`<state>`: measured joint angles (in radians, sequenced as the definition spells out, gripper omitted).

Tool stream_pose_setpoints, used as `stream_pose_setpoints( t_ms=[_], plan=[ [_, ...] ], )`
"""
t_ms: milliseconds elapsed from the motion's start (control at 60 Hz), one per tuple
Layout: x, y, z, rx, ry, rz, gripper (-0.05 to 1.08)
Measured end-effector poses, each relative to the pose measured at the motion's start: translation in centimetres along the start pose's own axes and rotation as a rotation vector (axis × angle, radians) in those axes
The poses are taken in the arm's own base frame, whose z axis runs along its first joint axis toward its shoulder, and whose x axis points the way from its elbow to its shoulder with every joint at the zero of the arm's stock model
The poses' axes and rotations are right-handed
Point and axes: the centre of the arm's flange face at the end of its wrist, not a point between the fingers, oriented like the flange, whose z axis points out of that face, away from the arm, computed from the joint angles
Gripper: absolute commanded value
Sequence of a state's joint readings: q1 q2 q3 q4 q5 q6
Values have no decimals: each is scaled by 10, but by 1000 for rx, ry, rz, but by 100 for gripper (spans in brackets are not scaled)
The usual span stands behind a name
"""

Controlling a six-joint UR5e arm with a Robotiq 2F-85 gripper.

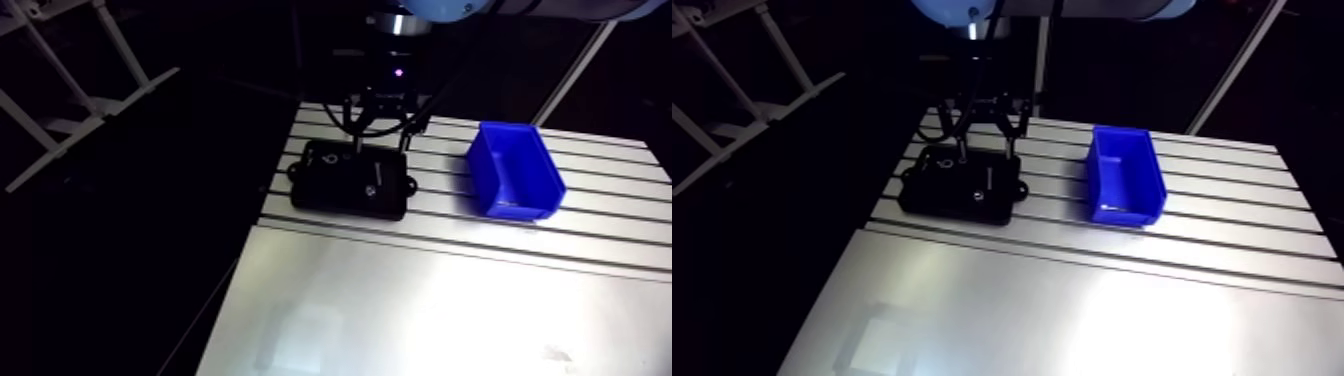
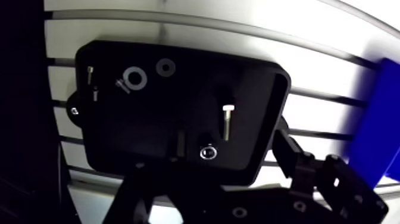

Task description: Pick up the M10 bolt from the tray and put it into the blue bin.

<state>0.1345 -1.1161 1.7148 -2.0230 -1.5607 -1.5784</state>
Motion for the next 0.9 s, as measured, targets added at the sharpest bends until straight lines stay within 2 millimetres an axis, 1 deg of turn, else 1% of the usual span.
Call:
stream_pose_setpoints(
  t_ms=[50,117,200,233,300,550,900],
  plan=[
    [0,0,3,-1,-5,4,29],
    [1,-1,7,-1,-11,7,33],
    [1,-1,11,-1,-17,10,34],
    [1,-1,13,-1,-20,11,37],
    [1,-1,15,-2,-23,11,40],
    [1,-1,23,-4,-38,11,40],
    [0,0,28,-5,-45,5,43]
  ],
)
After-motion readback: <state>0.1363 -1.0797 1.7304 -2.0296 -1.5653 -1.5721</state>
